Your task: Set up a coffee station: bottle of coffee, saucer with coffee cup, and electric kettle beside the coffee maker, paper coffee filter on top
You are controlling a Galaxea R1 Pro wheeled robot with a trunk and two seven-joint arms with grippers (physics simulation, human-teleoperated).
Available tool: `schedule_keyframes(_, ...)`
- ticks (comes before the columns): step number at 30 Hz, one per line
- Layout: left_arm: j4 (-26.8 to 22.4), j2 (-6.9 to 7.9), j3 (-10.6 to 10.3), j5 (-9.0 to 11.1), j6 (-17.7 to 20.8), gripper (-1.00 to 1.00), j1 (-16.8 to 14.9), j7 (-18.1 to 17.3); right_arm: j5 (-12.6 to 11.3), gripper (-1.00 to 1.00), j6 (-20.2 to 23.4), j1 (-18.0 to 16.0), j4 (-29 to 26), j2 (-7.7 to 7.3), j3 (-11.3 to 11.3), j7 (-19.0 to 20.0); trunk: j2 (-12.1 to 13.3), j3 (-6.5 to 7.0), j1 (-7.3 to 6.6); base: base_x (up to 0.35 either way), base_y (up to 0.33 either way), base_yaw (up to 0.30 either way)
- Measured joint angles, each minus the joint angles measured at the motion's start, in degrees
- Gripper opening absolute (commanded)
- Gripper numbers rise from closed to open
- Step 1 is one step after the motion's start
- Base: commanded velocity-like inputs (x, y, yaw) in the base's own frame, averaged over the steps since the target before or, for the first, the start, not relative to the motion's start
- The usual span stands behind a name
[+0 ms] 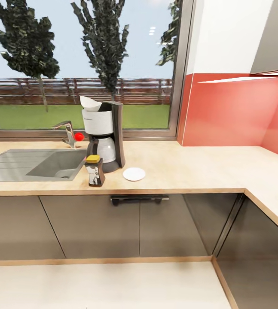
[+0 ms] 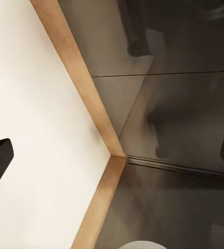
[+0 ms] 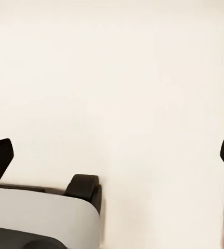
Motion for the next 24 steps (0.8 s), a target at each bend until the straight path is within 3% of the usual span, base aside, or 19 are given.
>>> schedule_keyframes(12,0.01,-0.01,0.00,0.00,0.00,1.00,0.00,0.07,0.00,1.00,-0.04,0.01,0.01,0.04,-0.02,-1.10,0.00,0.00,0.00,0.012,0.005,0.260)
schedule_keyframes(24,0.00,0.06,0.01,0.01,0.00,1.00,0.00,0.06,0.03,1.00,-0.03,0.01,0.00,0.05,0.01,-1.14,0.00,0.00,-0.03,0.224,0.166,0.100)
